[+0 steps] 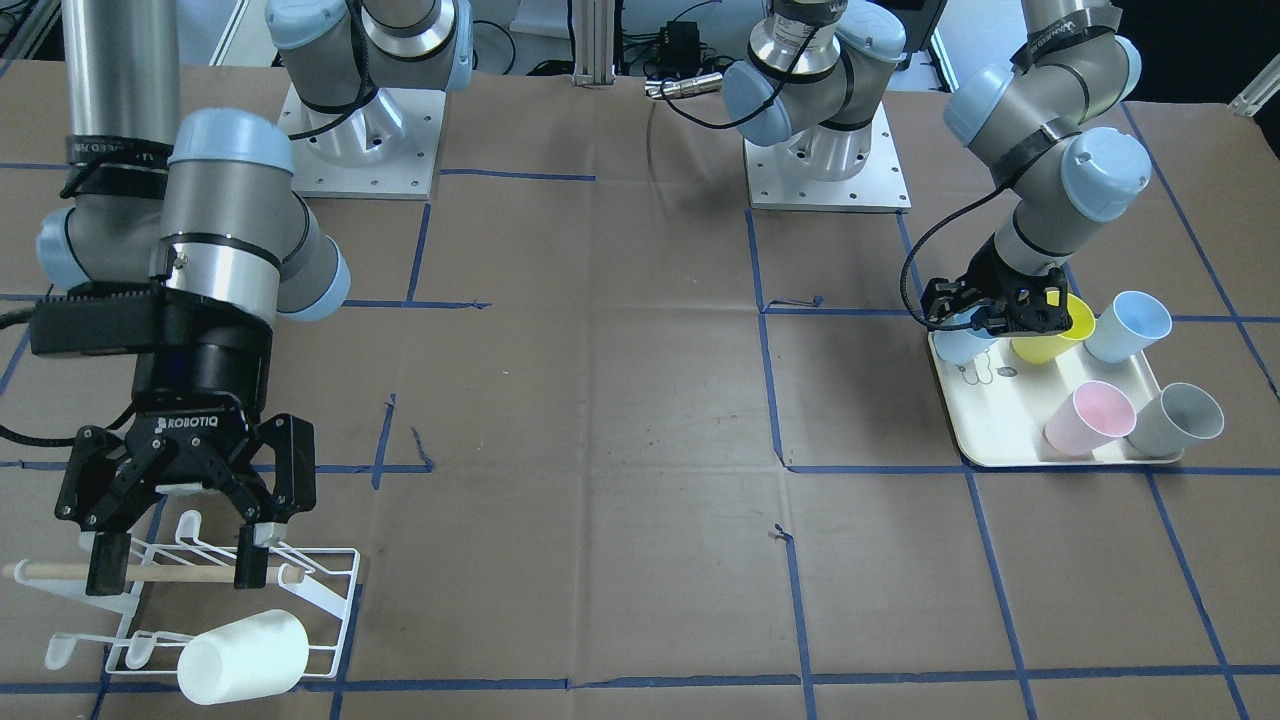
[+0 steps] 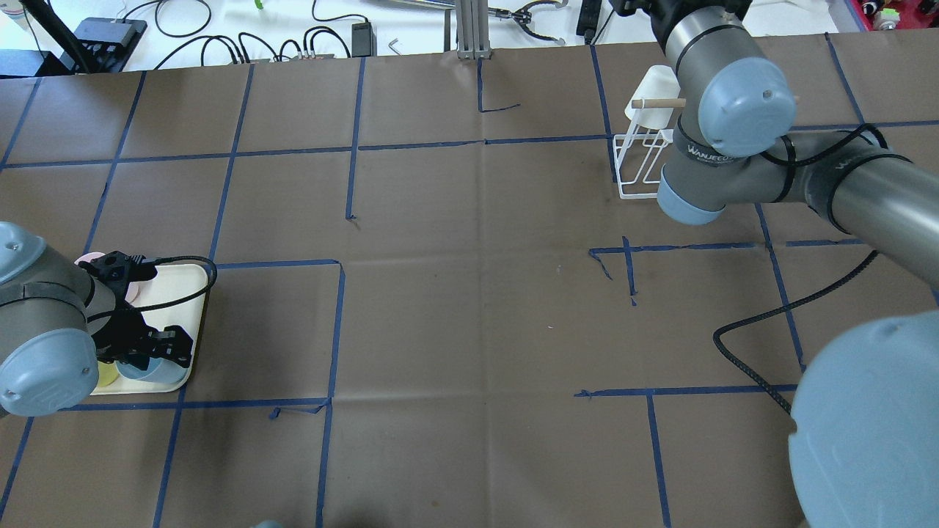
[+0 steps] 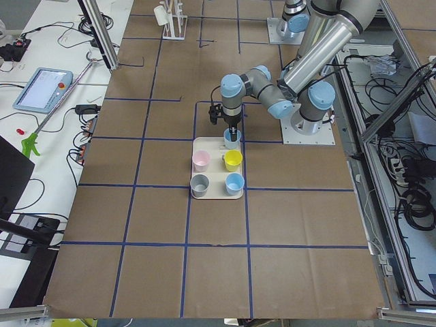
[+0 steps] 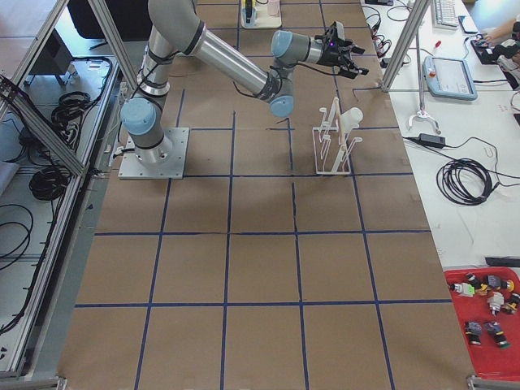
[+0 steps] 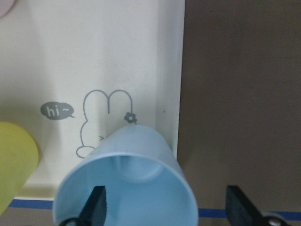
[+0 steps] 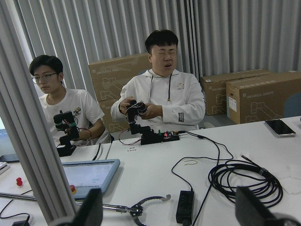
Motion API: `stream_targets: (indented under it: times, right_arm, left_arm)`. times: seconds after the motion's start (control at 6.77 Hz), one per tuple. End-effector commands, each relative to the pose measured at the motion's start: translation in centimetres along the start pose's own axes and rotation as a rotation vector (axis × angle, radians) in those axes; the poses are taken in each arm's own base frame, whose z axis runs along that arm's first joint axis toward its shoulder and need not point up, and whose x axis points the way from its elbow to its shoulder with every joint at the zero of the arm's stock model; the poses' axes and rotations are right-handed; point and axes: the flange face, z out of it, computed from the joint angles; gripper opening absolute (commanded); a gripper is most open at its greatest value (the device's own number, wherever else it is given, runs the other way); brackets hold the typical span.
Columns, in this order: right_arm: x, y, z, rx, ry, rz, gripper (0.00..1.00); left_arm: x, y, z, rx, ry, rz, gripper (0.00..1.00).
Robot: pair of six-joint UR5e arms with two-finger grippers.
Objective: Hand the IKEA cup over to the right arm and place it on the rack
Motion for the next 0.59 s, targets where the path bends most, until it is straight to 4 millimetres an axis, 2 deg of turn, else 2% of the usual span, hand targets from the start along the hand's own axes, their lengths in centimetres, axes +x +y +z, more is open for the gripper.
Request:
stream_targets:
  times: [0.0, 0.15, 0.3, 0.44]
  right_arm:
    - [-2.8, -3.5, -3.2, 0.055, -0.05, 0.125, 1.0]
    - [-3.4, -3.2, -3.4, 0.046, -0.061, 0.199, 1.0]
    - [-2.9, -1.9, -3.6, 0.078, -0.059, 0.261, 1.0]
    - [-2.8, -3.7, -5.4, 0.179, -0.096, 0.27, 1.0]
  left_arm:
    - [0.2, -0.2, -1.7, 0.035, -0.019, 0.012, 0.0]
    - [0.4, -0.3, -3.5, 0.06, -0.028, 0.017, 0.0]
    - [0.7, 0.0, -5.0, 0.078, -0.011, 0.018, 0.0]
    - [1.2, 0.2, -7.1, 0.104, 0.011, 0.021, 0.0]
